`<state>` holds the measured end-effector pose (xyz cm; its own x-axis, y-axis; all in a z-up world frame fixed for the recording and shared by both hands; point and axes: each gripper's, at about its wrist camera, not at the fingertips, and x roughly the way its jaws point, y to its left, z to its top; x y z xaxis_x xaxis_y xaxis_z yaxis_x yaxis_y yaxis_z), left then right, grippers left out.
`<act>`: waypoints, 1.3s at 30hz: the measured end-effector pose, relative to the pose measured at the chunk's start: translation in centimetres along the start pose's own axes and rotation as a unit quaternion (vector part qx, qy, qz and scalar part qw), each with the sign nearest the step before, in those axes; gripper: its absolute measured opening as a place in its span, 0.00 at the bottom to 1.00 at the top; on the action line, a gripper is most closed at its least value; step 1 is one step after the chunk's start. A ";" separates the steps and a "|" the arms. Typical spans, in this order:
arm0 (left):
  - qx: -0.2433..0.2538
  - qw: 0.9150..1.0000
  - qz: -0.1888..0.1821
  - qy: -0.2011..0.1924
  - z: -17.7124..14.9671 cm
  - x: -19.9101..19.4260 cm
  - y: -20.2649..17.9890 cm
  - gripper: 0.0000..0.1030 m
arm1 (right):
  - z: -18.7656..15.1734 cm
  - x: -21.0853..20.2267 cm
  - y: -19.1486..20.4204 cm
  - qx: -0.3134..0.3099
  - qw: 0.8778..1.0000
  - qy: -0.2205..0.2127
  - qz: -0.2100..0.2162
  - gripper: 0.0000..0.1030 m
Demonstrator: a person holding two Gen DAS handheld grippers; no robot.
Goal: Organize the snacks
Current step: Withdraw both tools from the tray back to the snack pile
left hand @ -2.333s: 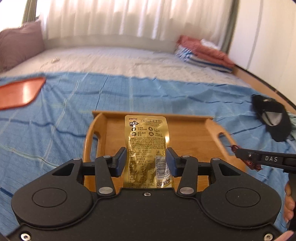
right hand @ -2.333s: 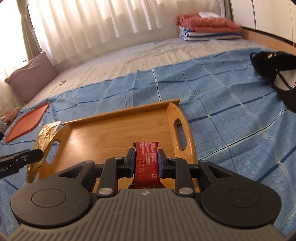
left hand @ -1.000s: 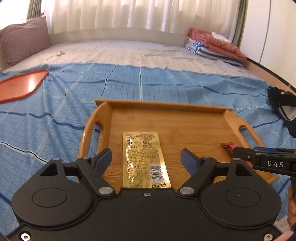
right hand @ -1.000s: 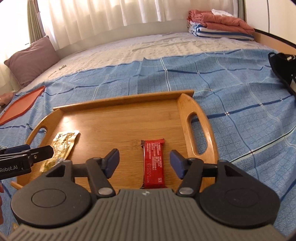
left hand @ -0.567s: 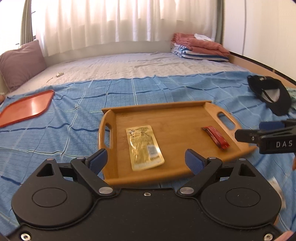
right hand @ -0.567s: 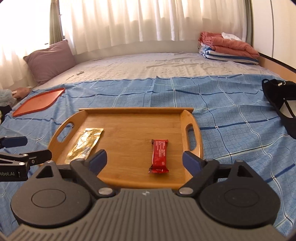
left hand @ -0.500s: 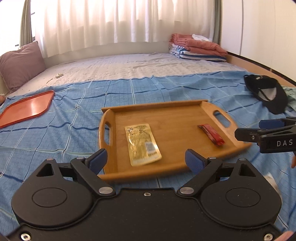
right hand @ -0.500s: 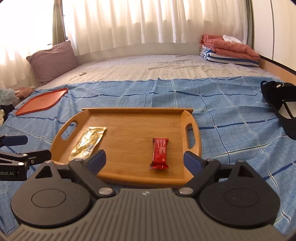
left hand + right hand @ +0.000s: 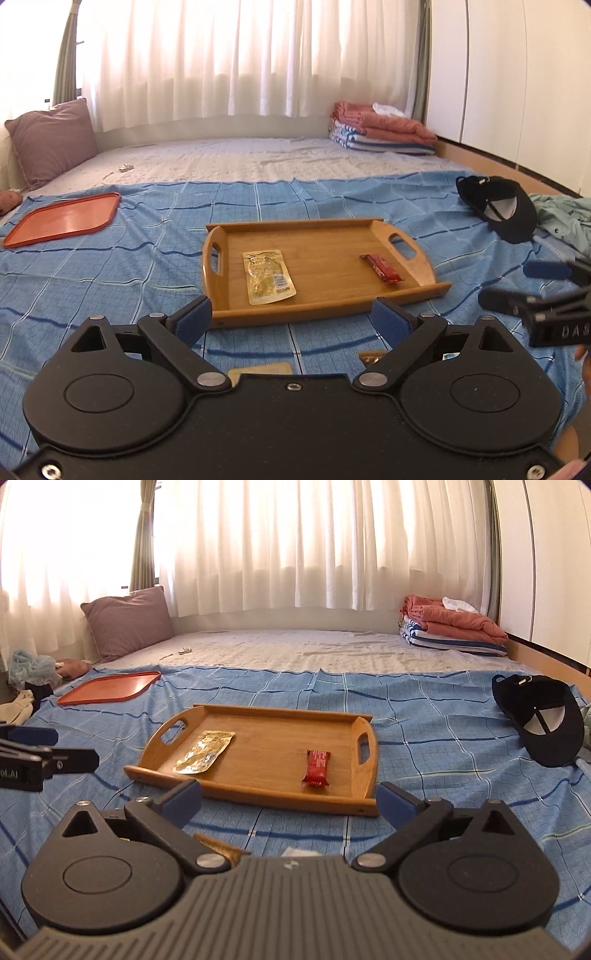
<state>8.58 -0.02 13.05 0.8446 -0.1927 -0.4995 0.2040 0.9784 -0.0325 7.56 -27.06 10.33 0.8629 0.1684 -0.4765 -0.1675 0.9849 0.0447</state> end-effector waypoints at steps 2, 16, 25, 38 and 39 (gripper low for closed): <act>-0.007 1.000 0.002 -0.004 -0.7 -0.9 0.1 0.91 | -0.9 -0.8 0.4 -0.003 1.000 -0.001 0.000 1.00; -0.051 0.998 0.019 -0.008 -5.9 -4.5 0.3 0.92 | -9.0 -3.7 2.9 0.012 1.000 0.010 -0.021 1.00; -0.031 0.998 0.048 0.013 -9.8 -3.0 -0.4 0.92 | -12.6 -4.7 4.7 0.013 0.998 -0.024 -0.048 0.99; -0.051 0.995 0.064 0.050 -11.5 1.9 0.2 0.71 | -14.7 -2.8 7.1 0.025 0.998 -0.012 -0.053 0.95; -0.054 0.995 0.064 0.052 -11.5 2.2 0.3 0.71 | -14.8 -2.6 7.3 0.025 0.998 -0.010 -0.055 0.94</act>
<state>4.78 0.68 1.98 0.8030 -0.0624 -0.5927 0.0390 0.9979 -0.0521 -2.96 -20.96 -1.09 0.8845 0.0600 -0.4627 -0.0480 0.9981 0.0376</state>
